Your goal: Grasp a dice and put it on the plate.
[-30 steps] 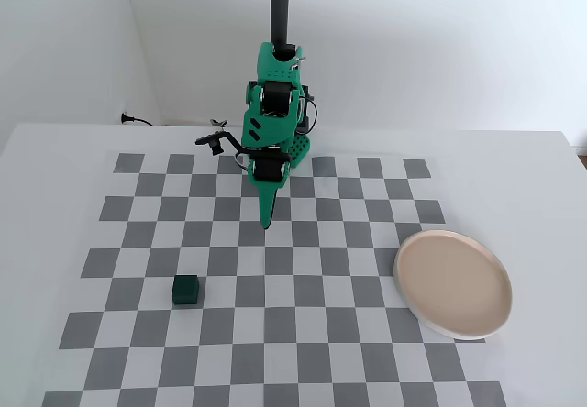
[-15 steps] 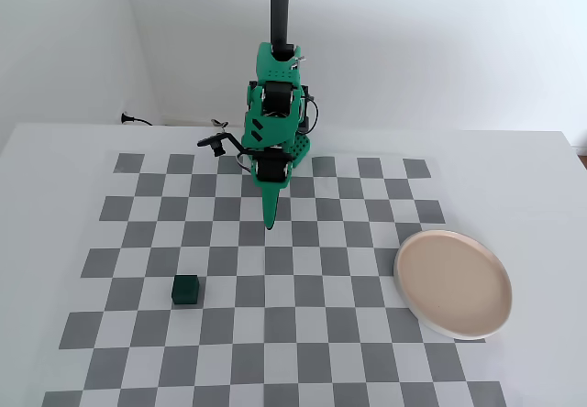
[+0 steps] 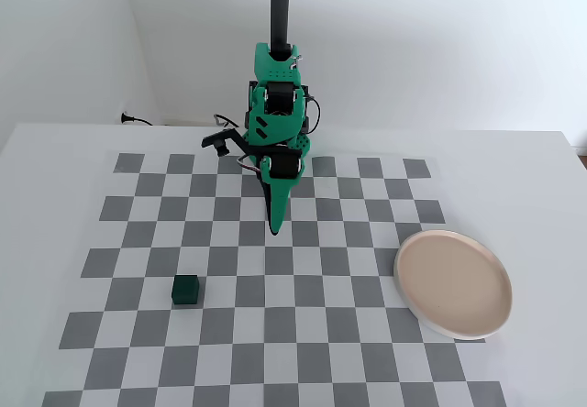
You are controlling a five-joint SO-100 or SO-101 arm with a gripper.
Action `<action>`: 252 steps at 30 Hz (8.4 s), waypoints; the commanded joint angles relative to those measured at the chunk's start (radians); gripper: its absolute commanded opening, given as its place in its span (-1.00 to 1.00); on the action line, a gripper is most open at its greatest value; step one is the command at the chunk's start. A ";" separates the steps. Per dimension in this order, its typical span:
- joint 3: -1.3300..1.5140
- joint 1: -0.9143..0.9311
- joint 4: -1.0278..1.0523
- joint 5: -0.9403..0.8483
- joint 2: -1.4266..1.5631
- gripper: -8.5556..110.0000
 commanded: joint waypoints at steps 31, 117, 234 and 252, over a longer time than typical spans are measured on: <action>-0.014 -0.114 -0.075 -1.203 0.009 -0.93; -0.509 0.390 -0.529 -1.243 -1.002 -0.26; -0.733 0.410 -0.707 -1.276 -1.683 -0.62; -0.727 0.408 -0.715 -1.281 -1.678 -0.87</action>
